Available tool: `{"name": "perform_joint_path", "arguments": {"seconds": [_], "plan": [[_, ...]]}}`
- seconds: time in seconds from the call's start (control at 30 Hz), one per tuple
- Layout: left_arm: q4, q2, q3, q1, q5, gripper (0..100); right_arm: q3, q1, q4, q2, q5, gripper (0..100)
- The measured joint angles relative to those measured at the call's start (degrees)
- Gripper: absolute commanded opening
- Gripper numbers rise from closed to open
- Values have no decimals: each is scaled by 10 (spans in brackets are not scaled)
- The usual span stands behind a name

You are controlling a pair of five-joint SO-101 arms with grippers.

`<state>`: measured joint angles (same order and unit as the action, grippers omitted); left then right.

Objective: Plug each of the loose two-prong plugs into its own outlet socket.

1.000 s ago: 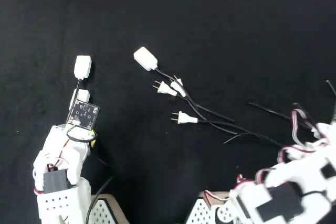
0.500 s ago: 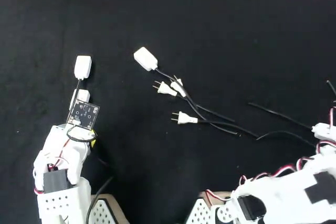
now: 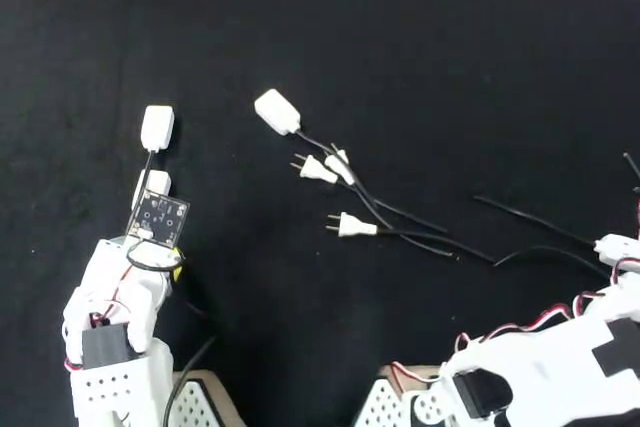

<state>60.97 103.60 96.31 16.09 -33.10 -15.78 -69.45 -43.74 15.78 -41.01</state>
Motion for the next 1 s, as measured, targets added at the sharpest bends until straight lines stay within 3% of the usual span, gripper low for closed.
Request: {"name": "perform_joint_path", "arguments": {"seconds": [0.13, 0.47, 0.7, 0.77, 0.9, 1.0], "plan": [[0, 0, 0, 0, 0, 227, 11, 1, -75, -10, 12, 217], [0, 0, 0, 0, 0, 227, 68, 4, -233, -85, 54, 216], [0, 0, 0, 0, 0, 227, 112, -9, -410, -185, 23, 214], [0, 0, 0, 0, 0, 227, 113, -8, -468, -221, 4, 188], [0, 0, 0, 0, 0, 227, 115, -6, -546, -301, -16, 32], [0, 0, 0, 0, 0, 227, 109, 19, -551, -375, -16, 50]]}}
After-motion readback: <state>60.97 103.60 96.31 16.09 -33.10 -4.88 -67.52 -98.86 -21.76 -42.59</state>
